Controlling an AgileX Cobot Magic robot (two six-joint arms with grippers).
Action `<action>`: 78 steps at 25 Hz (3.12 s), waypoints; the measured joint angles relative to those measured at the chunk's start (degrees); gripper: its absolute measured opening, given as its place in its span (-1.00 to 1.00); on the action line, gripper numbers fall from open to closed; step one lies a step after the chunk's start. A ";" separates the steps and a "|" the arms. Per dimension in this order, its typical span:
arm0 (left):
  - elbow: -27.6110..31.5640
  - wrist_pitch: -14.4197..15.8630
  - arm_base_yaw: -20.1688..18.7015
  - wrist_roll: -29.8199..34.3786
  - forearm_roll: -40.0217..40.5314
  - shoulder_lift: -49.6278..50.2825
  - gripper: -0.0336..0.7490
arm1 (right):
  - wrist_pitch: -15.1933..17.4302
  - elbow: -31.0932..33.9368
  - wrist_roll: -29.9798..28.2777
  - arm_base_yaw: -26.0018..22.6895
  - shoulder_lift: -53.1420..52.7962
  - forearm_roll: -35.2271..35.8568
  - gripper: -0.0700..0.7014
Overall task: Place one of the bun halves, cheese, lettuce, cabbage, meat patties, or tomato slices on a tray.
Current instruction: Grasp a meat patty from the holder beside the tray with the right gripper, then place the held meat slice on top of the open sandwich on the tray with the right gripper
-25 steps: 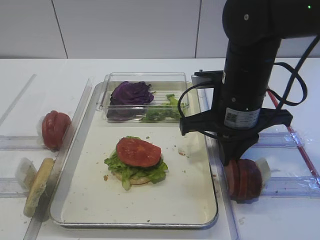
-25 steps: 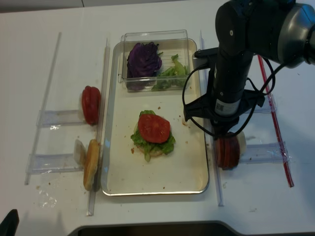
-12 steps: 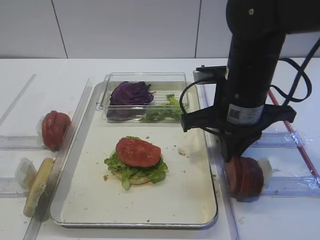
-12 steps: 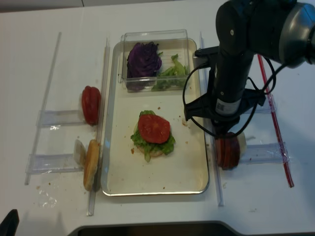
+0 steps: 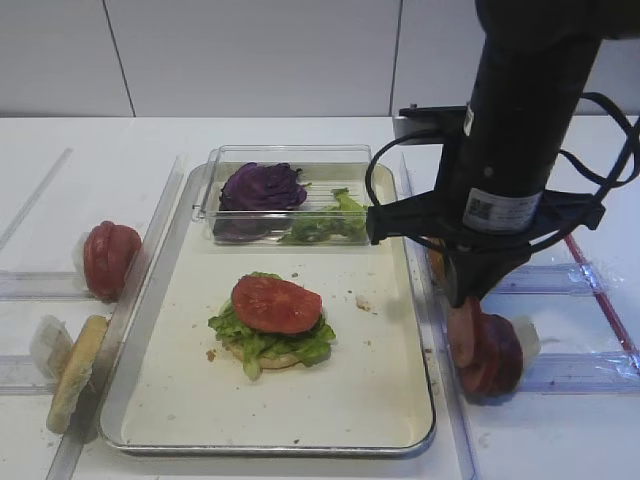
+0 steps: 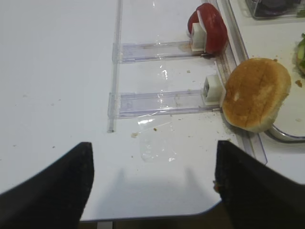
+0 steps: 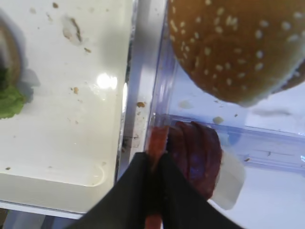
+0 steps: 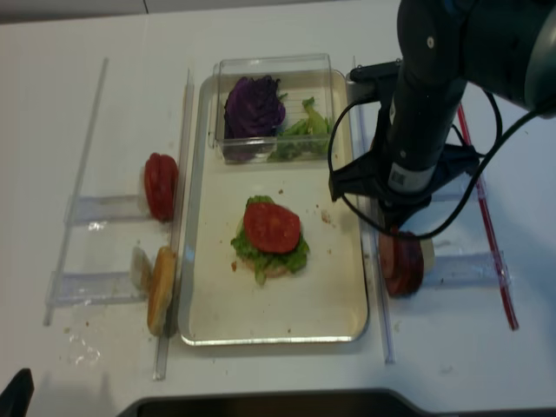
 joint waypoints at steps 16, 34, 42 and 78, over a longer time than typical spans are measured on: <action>0.00 0.00 0.00 0.00 0.00 0.00 0.34 | -0.02 0.00 -4.36 0.00 -7.54 1.93 -0.61; 0.00 0.00 0.00 0.00 0.00 0.00 0.34 | -14.62 0.00 -22.19 0.00 -4.65 24.97 -0.61; 0.00 0.00 0.00 0.00 0.00 0.00 0.34 | -16.78 0.23 -29.06 -0.36 -3.04 29.84 -0.61; 0.00 0.00 0.00 0.00 0.00 0.00 0.34 | -2.33 0.58 -61.85 -10.95 15.94 71.84 -0.61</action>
